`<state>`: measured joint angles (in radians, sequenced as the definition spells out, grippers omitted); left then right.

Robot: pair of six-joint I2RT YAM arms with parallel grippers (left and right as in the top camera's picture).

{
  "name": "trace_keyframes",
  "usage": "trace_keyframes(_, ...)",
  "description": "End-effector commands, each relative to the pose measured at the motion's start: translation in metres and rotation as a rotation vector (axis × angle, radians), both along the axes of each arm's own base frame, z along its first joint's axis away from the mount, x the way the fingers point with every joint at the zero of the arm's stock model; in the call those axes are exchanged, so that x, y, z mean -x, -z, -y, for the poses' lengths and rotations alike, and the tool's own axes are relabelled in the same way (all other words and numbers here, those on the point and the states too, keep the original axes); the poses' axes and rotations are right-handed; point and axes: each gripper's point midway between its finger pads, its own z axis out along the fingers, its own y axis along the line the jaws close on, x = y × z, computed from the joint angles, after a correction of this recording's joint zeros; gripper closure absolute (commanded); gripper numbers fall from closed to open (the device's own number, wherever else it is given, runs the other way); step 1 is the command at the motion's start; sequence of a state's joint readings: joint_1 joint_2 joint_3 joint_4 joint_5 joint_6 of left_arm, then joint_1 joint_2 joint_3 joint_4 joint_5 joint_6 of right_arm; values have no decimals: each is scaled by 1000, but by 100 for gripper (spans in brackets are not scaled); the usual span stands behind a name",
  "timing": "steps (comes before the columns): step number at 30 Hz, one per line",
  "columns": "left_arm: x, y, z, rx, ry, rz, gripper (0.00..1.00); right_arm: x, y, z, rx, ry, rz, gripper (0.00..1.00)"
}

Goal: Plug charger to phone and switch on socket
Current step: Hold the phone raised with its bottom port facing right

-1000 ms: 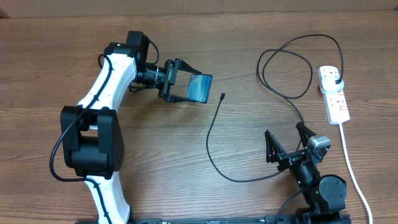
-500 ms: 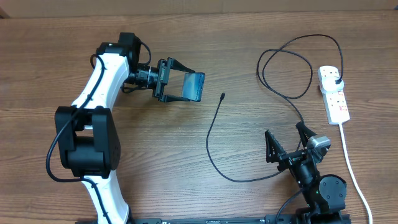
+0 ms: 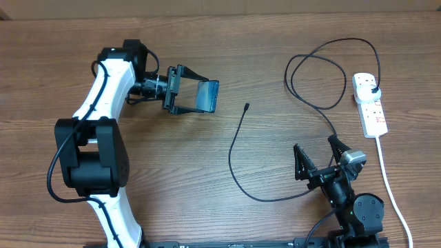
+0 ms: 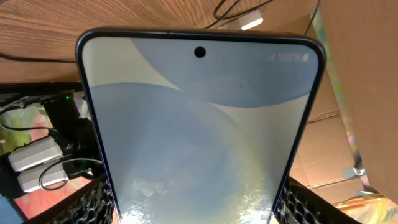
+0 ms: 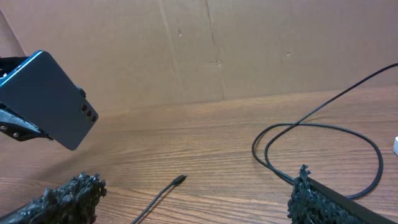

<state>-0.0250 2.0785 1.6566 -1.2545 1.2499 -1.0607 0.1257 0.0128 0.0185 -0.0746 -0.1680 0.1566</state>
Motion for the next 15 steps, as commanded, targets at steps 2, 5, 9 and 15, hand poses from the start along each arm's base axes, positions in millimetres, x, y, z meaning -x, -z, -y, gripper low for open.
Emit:
trace_keyframes(2, -5, -15, -5, 62, -6, 54, 35, -1, 2, 2, 1, 13, 5, 0)
trace_keyframes(5, -4, -15, -9, 61, -14, 48, 35, -1, 2, 2, 1, 13, 5, 0)
trace_keyframes(9, -5, -13, -12, 51, -19, 49, 36, -1, 2, 2, 1, 13, 5, 0)
trace_keyframes(15, -5, -13, -12, 50, -19, 48, 36, -1, 2, 2, 1, 13, 5, 0)
